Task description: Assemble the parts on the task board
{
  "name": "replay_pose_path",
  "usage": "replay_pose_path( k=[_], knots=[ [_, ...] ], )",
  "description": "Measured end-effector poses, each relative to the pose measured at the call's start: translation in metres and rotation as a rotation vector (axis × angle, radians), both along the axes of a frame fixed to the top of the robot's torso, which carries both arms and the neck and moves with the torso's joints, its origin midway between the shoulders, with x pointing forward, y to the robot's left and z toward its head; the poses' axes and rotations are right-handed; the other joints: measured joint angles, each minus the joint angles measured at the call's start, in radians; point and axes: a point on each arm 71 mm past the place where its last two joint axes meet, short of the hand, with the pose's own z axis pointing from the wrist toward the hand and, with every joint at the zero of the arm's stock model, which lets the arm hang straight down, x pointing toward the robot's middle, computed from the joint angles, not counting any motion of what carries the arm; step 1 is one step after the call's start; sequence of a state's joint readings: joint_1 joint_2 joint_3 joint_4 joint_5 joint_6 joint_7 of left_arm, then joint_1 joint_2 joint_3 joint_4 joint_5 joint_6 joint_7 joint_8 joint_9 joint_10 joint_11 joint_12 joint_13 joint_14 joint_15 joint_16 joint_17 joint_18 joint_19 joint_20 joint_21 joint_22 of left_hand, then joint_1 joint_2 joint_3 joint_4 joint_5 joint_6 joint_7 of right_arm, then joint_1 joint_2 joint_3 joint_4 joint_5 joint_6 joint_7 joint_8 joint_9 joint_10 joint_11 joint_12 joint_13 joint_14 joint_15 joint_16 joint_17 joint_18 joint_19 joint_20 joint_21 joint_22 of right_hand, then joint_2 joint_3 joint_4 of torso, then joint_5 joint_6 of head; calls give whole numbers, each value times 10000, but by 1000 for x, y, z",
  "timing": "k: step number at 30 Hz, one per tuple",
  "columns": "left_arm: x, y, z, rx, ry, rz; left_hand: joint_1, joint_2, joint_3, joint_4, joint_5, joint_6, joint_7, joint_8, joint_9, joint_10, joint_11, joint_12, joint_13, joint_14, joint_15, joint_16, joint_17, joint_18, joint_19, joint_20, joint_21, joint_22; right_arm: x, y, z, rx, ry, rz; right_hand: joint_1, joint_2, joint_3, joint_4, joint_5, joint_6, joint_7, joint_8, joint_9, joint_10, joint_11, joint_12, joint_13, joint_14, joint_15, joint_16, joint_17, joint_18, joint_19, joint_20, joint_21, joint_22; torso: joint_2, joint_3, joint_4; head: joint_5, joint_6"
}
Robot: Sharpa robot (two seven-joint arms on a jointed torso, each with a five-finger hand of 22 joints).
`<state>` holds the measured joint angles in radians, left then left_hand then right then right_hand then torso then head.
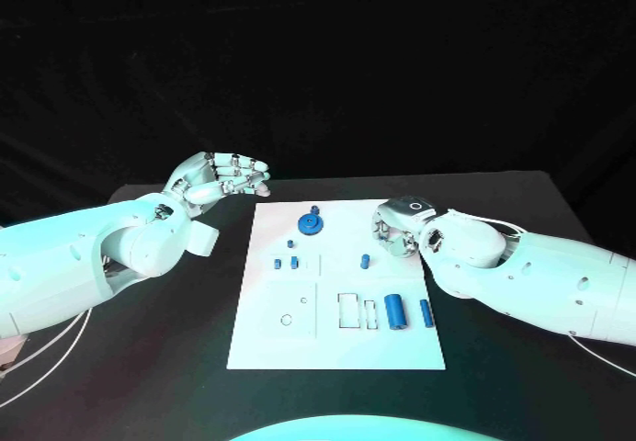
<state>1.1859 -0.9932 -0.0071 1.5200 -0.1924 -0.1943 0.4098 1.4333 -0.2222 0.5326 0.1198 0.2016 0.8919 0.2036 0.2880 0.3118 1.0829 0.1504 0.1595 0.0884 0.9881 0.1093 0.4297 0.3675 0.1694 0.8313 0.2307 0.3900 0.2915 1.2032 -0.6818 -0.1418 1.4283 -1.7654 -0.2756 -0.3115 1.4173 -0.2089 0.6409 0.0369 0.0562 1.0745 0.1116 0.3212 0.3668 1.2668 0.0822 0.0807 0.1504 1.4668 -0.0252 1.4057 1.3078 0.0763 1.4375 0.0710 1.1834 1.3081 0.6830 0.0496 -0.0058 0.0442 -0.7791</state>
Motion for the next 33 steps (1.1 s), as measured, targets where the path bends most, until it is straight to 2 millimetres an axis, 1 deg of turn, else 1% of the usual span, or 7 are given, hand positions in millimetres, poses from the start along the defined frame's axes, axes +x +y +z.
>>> replay_pose_path(
  k=[4,6,15,18,22,26,33],
  knots=[
    [0,1,1,-3,-120,105,0,0,0,0,0,0,0,0,-1,0,0,0,0,0,0,0,0,0,0,0,0,0,-2,1,-1,-69,-170,0,0,0,33,-68,0,15,-15,0,13,29,29,-55,0,0,0,0,-1,0,23,24,93,0,0,2,-3,5,1],
    [0,1,1,-5,-174,151,0,0,0,0,0,0,0,0,-1,0,0,0,0,0,0,0,0,1,0,0,0,0,-3,2,-1,-86,-263,-3,1,0,37,-128,-1,83,-11,0,20,29,29,-66,0,0,0,0,-1,1,56,-10,151,-1,-1,2,-2,6,1],
    [1,1,2,-12,-305,258,0,0,0,0,-1,0,-1,0,-2,0,0,0,1,0,0,0,0,1,-1,-1,0,1,-6,0,-2,51,-592,-35,-41,42,49,-139,-8,83,-11,0,29,60,60,-90,0,0,1,-1,-2,1,57,-11,255,-2,0,0,3,-5,9],
    [1,1,2,-12,-323,275,0,0,0,0,-1,0,-1,0,-2,0,-1,0,1,0,0,0,-1,0,-1,-1,0,1,-7,-1,-1,154,-682,-39,-41,42,63,-207,-27,83,-11,0,36,59,60,-86,0,0,1,-2,-2,2,93,26,267,-2,0,0,2,-1,14],
    [1,2,2,-9,-335,293,0,0,0,0,-1,0,-1,0,-2,0,-1,0,1,0,0,0,15,0,-1,-1,0,1,-9,-3,3,428,-899,-17,-41,42,64,-209,-43,112,-41,-1,38,58,58,-48,0,0,1,32,-3,2,93,26,267,-3,1,0,0,5,31],
    [2,2,2,-7,-334,318,0,0,0,1,-1,0,-1,0,-2,0,-1,0,1,0,0,0,36,1,-1,-1,0,-11,-12,-7,10,805,-1161,11,-41,42,64,-209,-17,149,-5,-1,38,89,89,-46,0,-1,1,32,-3,2,93,26,267,-3,-2,-4,-5,35,45],
    [3,1,1,-28,-319,327,0,0,0,1,-2,0,-1,0,-3,0,-1,0,1,0,0,0,46,0,36,35,-39,-20,-23,-7,21,1685,-1462,421,-40,37,63,-208,11,149,-5,-1,37,89,89,-48,0,-1,2,71,-4,2,128,-10,348,-4,-8,4,-14,91,76]
  ],
)
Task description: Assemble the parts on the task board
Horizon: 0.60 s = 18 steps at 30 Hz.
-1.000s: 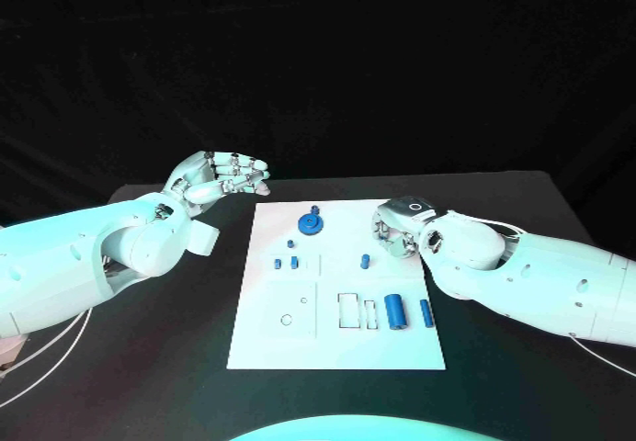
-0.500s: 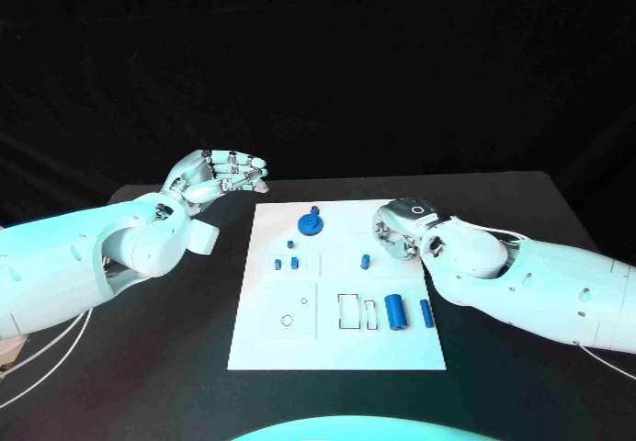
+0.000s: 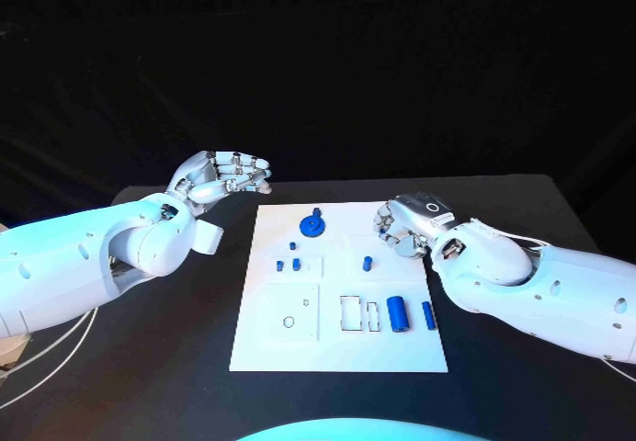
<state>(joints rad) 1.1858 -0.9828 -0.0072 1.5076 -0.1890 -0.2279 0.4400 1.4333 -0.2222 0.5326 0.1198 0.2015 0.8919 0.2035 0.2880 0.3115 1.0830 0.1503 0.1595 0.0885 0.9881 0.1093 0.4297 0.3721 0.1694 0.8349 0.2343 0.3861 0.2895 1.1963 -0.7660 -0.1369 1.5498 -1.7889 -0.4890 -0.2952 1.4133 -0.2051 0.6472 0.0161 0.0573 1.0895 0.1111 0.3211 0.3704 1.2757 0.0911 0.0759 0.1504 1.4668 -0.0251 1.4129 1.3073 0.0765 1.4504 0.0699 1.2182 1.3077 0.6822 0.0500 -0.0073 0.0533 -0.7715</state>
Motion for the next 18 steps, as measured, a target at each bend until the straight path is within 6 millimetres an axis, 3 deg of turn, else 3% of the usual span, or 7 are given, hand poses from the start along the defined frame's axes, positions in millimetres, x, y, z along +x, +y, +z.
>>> replay_pose_path(
  k=[5,11,18],
  knots=[
    [0,-1,0,-21,8,-16,0,0,0,0,0,0,0,0,0,0,0,0,0,0,0,0,0,0,0,0,0,-9,-13,9,8,802,-158,605,0,-1,-1,1,2,0,0,0,9,0,0,-4,0,0,1,0,-1,0,0,0,-1,-1,2,9,-4,56,11],
    [1,-3,0,-48,15,-50,0,0,0,0,0,0,0,0,-1,0,0,0,0,0,0,0,-1,0,-1,0,0,-9,-28,24,11,1608,-86,1274,-1,-2,27,-27,1,0,0,0,8,0,0,-10,0,0,1,-1,8,1,0,0,-1,-1,12,12,2,245,-42],
    [0,-9,0,-99,15,-155,0,0,0,0,-1,0,-1,0,-1,0,0,0,1,0,0,0,1,0,-1,-1,0,-8,-46,51,3,2356,279,2024,-1,-3,28,-28,1,0,0,0,8,0,0,-40,0,0,1,-1,7,0,0,0,-1,-2,13,-11,14,664,-194]
  ],
)
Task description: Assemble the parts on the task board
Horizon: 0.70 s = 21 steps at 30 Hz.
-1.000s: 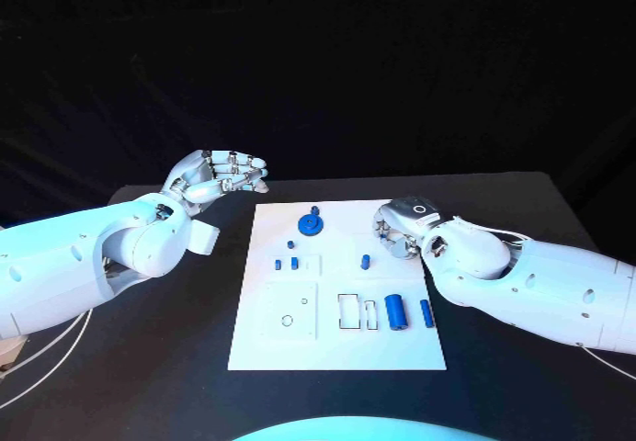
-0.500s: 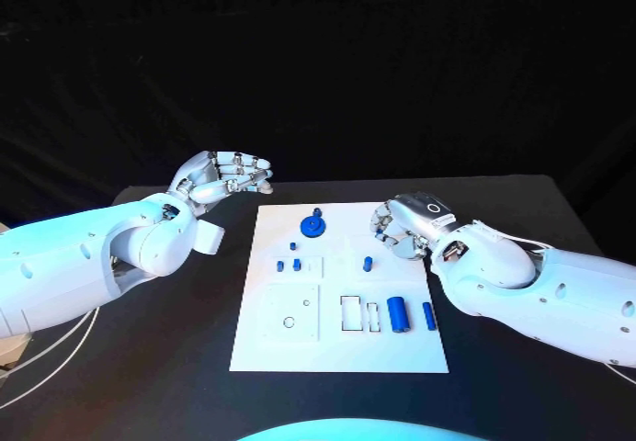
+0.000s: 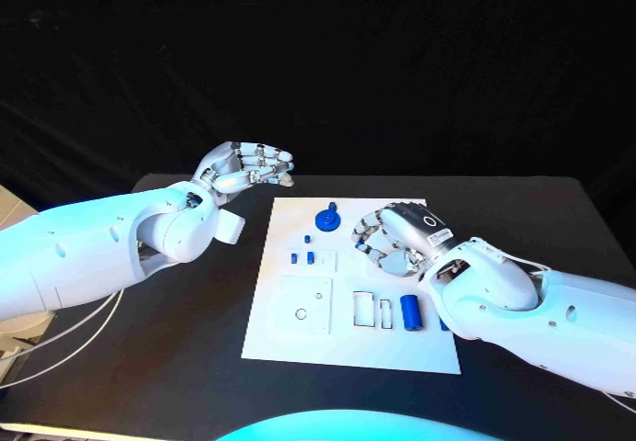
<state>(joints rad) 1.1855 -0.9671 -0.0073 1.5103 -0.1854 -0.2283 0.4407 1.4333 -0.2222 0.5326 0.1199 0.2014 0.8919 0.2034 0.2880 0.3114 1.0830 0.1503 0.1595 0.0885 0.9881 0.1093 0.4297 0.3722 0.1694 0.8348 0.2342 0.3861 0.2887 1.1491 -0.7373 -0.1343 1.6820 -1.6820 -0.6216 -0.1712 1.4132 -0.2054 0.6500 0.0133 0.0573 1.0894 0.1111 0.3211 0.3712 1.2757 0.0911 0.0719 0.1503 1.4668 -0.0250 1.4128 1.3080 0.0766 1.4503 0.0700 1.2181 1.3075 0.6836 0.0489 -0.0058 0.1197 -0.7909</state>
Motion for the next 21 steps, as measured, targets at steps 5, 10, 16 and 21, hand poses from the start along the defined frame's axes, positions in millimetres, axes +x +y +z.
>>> replay_pose_path(
  k=[5,10,16,21],
  knots=[
    [0,-5,0,-38,-2,-81,0,0,0,0,0,0,0,0,0,0,0,0,0,0,0,0,19,0,0,0,0,-10,-7,15,-10,199,274,357,0,-1,26,-26,-12,0,0,0,0,0,0,-28,-1,0,0,0,-1,0,0,0,-49,0,4,-12,27,317,-149],
    [1,-11,-1,-74,1,-152,0,0,0,0,0,0,0,0,0,0,0,0,0,0,0,0,18,0,-1,0,0,-10,-11,27,-22,209,554,584,-1,-1,10,-41,-19,0,0,0,-1,0,0,-65,-17,0,0,0,-1,0,0,0,-48,-1,5,-17,26,577,-249],
    [2,-18,-1,-117,3,-245,0,0,0,0,0,0,0,0,0,0,0,0,0,0,0,0,19,0,-1,0,0,-10,-13,37,-33,11,858,811,-45,38,-2,-53,-35,0,0,0,-1,0,0,-80,-29,0,1,0,-2,1,-1,0,-118,-2,7,-13,2,829,-363],
    [3,-19,-1,-124,11,-260,0,0,0,0,0,0,0,0,0,0,0,0,0,0,0,0,27,0,-1,-1,-39,-19,-13,42,-38,-150,1012,884,-84,24,24,-79,-39,0,0,0,-3,0,-1,-54,-33,0,1,0,-3,1,-1,0,-119,6,6,-7,-6,967,-448]
  ],
)
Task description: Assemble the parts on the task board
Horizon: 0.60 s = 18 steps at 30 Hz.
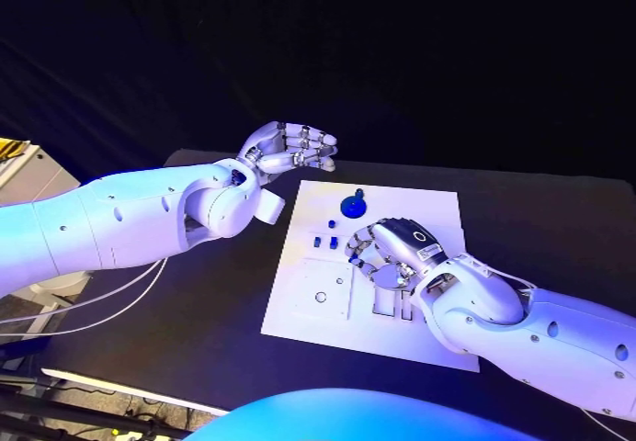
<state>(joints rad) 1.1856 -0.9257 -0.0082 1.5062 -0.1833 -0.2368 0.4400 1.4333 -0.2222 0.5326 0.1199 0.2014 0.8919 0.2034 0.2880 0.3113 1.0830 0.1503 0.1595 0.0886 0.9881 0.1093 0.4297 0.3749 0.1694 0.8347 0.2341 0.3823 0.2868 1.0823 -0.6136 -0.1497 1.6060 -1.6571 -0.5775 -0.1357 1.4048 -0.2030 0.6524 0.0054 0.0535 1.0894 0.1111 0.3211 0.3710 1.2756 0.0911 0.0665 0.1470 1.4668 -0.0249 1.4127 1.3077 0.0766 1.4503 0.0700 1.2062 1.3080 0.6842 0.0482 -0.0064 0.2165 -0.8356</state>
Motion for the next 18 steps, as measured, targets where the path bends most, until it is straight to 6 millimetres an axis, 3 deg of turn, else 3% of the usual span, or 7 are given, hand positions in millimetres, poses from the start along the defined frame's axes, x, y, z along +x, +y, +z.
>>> replay_pose_path(
  k=[10,18],
  knots=[
    [2,-6,-1,-35,6,-80,0,0,0,0,0,0,0,-37,-1,-36,36,0,0,0,0,0,-1,0,0,0,0,0,-4,9,-10,-307,272,191,-8,-8,3,-3,34,0,0,0,-2,0,0,-1,0,0,0,0,-1,0,0,0,0,0,-5,12,1,353,-220],
    [3,-9,-1,-47,10,-114,0,0,0,0,0,0,0,-37,0,-36,36,0,0,0,0,0,7,0,0,0,0,-11,-8,14,-16,-510,428,359,6,5,2,-2,36,0,0,0,-4,0,0,-11,-9,0,1,0,-3,1,0,0,0,-1,-9,7,-6,464,-289]
  ],
)
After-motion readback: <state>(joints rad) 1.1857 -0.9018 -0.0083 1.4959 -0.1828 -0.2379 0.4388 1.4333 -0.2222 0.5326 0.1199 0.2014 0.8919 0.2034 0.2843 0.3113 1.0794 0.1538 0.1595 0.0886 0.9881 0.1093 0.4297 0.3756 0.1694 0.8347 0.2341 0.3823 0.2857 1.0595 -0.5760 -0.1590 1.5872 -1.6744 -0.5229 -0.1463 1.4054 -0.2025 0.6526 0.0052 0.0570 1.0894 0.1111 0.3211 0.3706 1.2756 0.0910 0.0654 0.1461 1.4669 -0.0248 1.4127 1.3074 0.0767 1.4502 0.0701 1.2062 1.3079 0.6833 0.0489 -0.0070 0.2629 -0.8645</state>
